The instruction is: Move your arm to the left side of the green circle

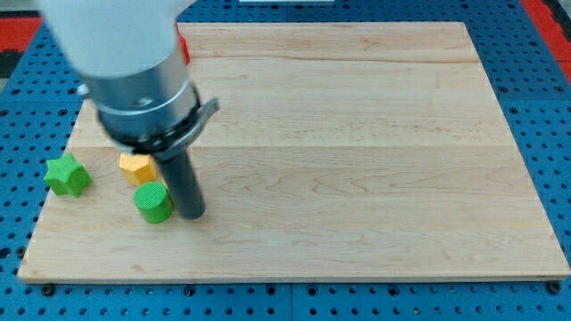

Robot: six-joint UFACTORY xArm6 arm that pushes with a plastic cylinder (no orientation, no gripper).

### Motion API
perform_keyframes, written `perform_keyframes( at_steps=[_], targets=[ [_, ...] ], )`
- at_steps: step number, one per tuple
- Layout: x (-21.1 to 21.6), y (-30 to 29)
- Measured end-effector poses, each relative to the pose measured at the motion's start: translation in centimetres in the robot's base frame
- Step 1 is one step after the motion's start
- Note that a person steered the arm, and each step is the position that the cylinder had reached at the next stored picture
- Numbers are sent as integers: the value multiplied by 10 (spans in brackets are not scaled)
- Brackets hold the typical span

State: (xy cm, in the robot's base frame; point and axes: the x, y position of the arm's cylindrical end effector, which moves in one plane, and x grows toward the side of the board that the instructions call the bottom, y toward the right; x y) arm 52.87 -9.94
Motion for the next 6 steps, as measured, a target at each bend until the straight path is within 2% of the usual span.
perform_keyframes(
  at_steps=[1, 2, 3, 4, 5, 6],
  targets=[
    [-17, 32],
    [53, 67],
    [84, -40],
    [66, -108],
    [23, -94],
    [-12, -50]
  ],
)
